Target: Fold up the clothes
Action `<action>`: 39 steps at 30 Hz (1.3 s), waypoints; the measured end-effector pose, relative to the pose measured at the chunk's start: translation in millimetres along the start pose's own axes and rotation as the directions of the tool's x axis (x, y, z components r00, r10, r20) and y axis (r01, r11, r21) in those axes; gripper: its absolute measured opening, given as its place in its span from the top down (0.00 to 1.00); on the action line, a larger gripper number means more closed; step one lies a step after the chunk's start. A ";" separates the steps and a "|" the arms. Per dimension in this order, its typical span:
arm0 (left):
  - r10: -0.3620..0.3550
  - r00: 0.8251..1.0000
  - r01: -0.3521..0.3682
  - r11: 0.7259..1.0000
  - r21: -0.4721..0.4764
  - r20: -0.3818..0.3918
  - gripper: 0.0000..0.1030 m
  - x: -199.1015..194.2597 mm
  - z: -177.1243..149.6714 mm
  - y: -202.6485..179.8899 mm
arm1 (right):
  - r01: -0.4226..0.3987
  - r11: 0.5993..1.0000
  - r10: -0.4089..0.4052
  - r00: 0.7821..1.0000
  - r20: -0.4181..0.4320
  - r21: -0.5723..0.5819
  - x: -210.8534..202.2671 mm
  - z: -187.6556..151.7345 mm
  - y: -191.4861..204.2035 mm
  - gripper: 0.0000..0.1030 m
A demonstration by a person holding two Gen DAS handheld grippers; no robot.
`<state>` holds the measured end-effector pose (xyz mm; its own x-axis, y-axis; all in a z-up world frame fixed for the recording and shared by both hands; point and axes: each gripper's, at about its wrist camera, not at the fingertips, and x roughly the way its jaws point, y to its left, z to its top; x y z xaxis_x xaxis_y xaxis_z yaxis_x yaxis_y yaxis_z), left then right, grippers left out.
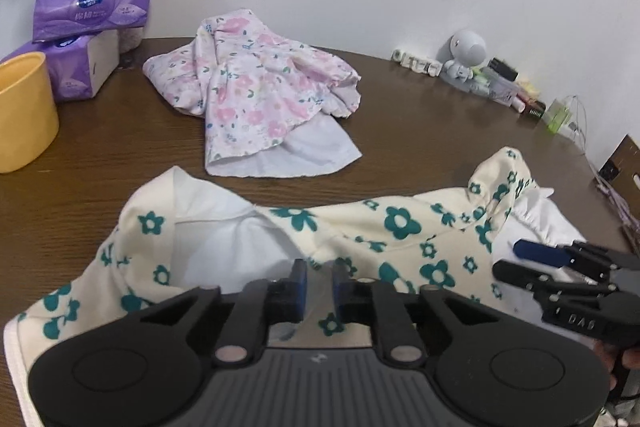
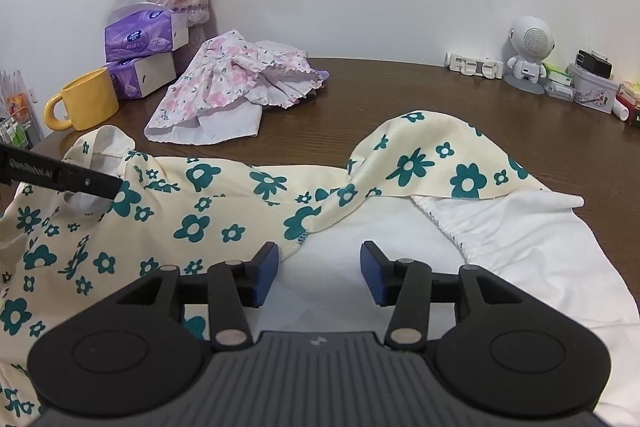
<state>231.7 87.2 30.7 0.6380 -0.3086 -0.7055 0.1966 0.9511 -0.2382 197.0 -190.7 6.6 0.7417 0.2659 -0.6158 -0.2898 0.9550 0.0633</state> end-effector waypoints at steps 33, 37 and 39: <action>0.101 0.995 -0.100 0.991 0.094 -0.001 0.93 -8.4 -5.2 -3.3 | 0.011 1.000 -0.011 1.000 0.001 -0.019 -0.7 -1.3 2.6 0.50; 0.107 0.993 -0.112 0.987 0.114 0.050 0.72 -37.2 -7.1 -5.9 | 0.009 1.000 -0.009 1.000 0.001 -0.017 -0.8 -1.3 2.0 0.50; 0.157 0.986 -0.163 0.979 0.124 0.059 0.64 -46.4 -10.7 -5.2 | 0.009 1.000 -0.009 1.000 0.001 -0.017 -0.7 -1.3 2.1 0.50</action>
<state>193.0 96.4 57.5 0.7034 -0.1545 -0.6938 0.1807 0.9829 -0.0356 195.1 -189.0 6.2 0.7448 0.2575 -0.6157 -0.2936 0.9549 0.0442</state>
